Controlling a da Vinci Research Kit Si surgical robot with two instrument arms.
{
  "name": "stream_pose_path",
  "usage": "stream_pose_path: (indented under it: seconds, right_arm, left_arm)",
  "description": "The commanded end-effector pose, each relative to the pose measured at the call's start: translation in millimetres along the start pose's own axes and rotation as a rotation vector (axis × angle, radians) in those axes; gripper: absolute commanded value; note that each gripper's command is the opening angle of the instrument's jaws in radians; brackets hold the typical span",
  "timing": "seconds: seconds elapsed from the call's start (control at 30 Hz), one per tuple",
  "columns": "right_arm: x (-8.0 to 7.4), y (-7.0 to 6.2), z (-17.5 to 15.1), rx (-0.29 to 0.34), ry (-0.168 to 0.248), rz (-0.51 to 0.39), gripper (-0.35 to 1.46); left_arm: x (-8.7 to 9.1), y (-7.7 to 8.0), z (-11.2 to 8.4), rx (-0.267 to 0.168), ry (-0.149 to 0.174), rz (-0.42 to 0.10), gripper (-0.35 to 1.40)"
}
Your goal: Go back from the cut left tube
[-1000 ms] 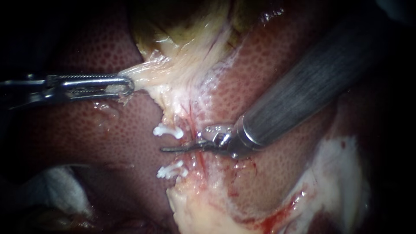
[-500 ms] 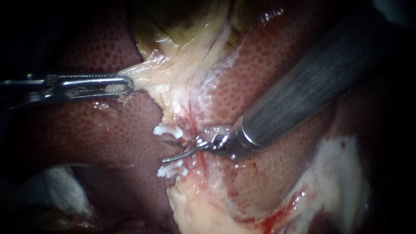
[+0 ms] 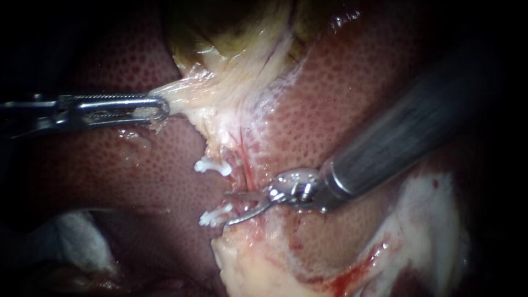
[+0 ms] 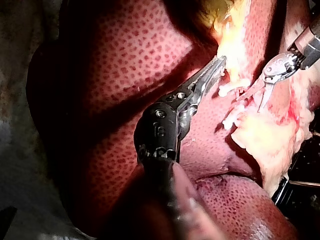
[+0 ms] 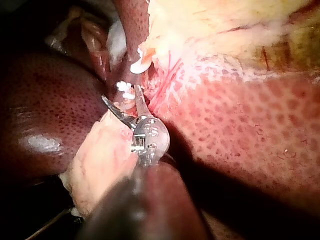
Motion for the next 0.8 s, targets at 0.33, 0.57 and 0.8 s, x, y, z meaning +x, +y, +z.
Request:
stream_pose_path:
  seconds: [0.33, 0.57, 0.8]
  right_arm:
    - [1.4, -0.2, -11.7, -0.066, -0.007, -0.106, 1.43]
    - [2.7, -0.8, -15.0, -0.133, -0.016, -0.156, 1.43]
    - [3.3, -1.6, -15.7, -0.153, -0.021, -0.194, 1.43]
  left_arm:
    - [-0.1, -0.1, 0.1, 0.0, 0.0, 0.0, -0.35]
    - [-0.2, -0.1, 0.4, 0.003, 0.001, 0.0, -0.35]
    - [-1.5, -0.1, 2.1, 0.009, 0.005, 0.006, -0.35]
